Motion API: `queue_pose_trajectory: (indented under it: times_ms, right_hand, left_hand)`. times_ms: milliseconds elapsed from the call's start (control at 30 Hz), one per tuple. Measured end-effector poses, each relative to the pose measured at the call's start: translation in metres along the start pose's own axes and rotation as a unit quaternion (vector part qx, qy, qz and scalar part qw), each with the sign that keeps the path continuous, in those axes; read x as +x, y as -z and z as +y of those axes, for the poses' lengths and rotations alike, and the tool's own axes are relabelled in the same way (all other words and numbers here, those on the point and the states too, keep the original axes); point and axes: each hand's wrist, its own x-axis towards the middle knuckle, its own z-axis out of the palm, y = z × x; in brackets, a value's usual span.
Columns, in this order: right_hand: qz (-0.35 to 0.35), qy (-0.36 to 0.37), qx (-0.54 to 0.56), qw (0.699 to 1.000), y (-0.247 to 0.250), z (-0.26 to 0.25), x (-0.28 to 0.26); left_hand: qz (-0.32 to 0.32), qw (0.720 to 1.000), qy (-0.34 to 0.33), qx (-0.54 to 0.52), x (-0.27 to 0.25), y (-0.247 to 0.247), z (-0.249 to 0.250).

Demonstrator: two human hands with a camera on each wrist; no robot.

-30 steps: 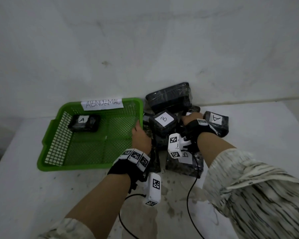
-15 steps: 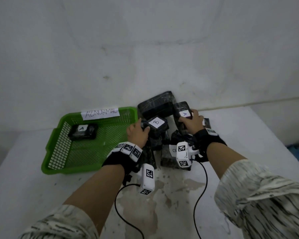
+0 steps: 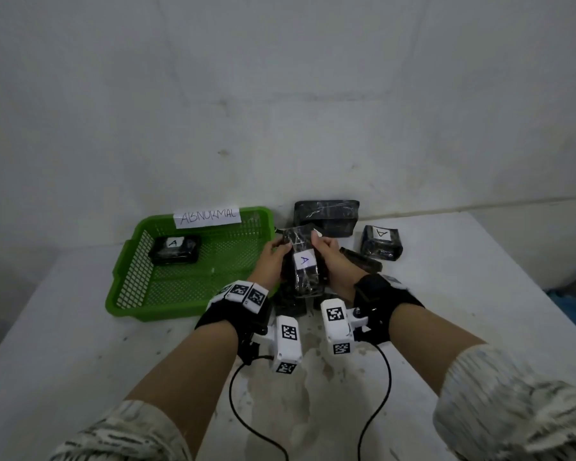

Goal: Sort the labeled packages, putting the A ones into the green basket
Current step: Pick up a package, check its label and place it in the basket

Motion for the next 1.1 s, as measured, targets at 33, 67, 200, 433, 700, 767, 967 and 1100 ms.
queue_pose_trajectory:
  times_ms: [33, 67, 200, 433, 700, 767, 967, 1100]
  right_hand:
    - [0.008, 0.002, -0.022, 1.000, -0.004, -0.001, -0.002]
    - [0.009, 0.008, -0.056, 0.998, -0.007, 0.001, 0.000]
    - [0.027, 0.064, -0.107, 0.992, -0.020, 0.002, -0.003]
    - [0.048, 0.098, -0.104, 0.989, -0.046, -0.003, -0.008]
    - [-0.008, 0.072, -0.075, 0.995, -0.051, 0.032, 0.049]
    - [0.012, 0.082, -0.076, 0.994, -0.070, 0.007, 0.014]
    - [0.042, 0.115, -0.093, 0.988, -0.074, 0.002, 0.014]
    - [-0.012, 0.075, -0.037, 0.996, -0.072, 0.006, 0.016]
  left_hand:
    - [-0.002, 1.000, -0.002, 0.006, -0.003, 0.000, -0.002]
    - [-0.002, 1.000, -0.002, 0.014, -0.006, 0.000, -0.002]
    - [0.006, 1.000, -0.013, 0.023, -0.017, 0.001, 0.000]
    - [0.015, 0.999, -0.033, 0.038, -0.020, 0.019, 0.010]
    - [0.028, 0.999, -0.033, 0.032, -0.017, 0.039, 0.018]
    - [0.031, 0.999, -0.029, 0.033, -0.016, 0.044, 0.019]
    - [-0.013, 0.999, -0.020, 0.031, -0.013, 0.049, 0.021]
    - [-0.017, 0.999, -0.028, 0.016, -0.012, 0.053, 0.022]
